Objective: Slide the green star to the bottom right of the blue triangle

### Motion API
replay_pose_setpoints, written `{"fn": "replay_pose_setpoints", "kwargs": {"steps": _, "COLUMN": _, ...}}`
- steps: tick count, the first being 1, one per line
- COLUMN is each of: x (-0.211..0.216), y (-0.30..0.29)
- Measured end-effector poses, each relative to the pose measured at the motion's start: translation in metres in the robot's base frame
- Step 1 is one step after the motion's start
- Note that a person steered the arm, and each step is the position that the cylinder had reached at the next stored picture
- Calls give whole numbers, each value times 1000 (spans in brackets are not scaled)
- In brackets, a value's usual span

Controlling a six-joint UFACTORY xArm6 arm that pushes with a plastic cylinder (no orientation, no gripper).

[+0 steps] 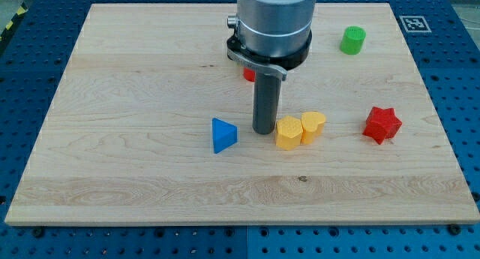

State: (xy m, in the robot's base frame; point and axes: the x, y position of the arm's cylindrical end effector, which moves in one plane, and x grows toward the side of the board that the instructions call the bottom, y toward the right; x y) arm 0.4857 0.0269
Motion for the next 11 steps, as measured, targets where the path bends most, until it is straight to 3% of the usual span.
{"fn": "replay_pose_setpoints", "kwargs": {"steps": 4, "x": -187, "y": -62}}
{"fn": "replay_pose_setpoints", "kwargs": {"steps": 6, "x": -269, "y": -61}}
{"fn": "replay_pose_setpoints", "kwargs": {"steps": 9, "x": -271, "y": -42}}
{"fn": "replay_pose_setpoints", "kwargs": {"steps": 11, "x": -233, "y": -42}}
